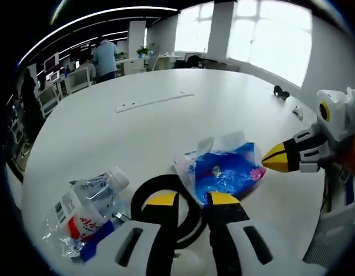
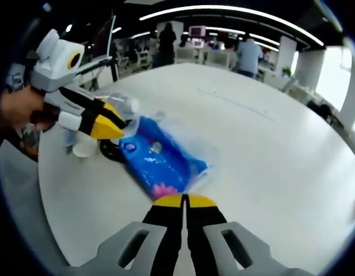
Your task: Arrange the tabletop items into an orderly group along one side of the table until the central work area is clear of visible clutter.
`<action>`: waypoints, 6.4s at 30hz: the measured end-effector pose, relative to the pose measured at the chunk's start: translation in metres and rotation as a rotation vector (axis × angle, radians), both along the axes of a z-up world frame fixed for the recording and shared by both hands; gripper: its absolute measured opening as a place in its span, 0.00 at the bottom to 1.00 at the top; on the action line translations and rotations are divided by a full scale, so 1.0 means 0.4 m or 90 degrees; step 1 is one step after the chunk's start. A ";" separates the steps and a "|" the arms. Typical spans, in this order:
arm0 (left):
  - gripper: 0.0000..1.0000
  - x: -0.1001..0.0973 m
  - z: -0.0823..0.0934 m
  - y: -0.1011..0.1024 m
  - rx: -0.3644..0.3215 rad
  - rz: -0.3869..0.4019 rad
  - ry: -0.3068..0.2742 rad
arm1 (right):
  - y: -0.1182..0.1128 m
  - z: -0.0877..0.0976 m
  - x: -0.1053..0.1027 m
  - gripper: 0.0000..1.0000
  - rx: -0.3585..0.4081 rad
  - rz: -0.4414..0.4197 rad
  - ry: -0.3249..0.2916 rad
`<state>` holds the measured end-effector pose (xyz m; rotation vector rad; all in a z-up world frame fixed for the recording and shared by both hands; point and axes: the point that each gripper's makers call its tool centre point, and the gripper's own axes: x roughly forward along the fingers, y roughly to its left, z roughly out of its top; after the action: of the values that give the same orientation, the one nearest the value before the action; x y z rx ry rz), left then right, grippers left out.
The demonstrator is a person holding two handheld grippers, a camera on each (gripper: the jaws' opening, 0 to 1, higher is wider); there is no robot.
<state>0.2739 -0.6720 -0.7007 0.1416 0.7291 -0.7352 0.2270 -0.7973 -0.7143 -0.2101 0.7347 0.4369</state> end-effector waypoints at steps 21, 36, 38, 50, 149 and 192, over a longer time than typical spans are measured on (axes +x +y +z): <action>0.00 0.012 -0.028 -0.021 0.019 0.017 0.027 | -0.007 0.004 0.014 0.00 0.004 0.015 -0.009; 0.00 0.029 0.012 -0.071 -0.010 0.014 0.015 | -0.059 0.028 0.042 0.00 0.008 -0.008 -0.027; 0.00 0.032 0.010 -0.082 -0.010 0.009 0.016 | -0.071 0.032 0.047 0.00 0.006 -0.011 -0.029; 0.00 0.054 0.028 -0.150 -0.021 -0.004 -0.007 | -0.140 0.055 0.078 0.00 -0.005 -0.022 -0.048; 0.40 0.140 -0.062 -0.384 0.060 -0.077 -0.036 | -0.401 0.018 0.211 0.44 0.008 -0.118 -0.107; 0.65 0.109 0.098 -0.296 0.039 -0.094 -0.112 | -0.295 0.147 0.154 0.76 0.020 -0.127 -0.143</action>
<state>0.3177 -0.7903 -0.6617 0.3146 0.5772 -0.8308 0.2888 -0.9152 -0.6554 -0.1508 0.5218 0.2300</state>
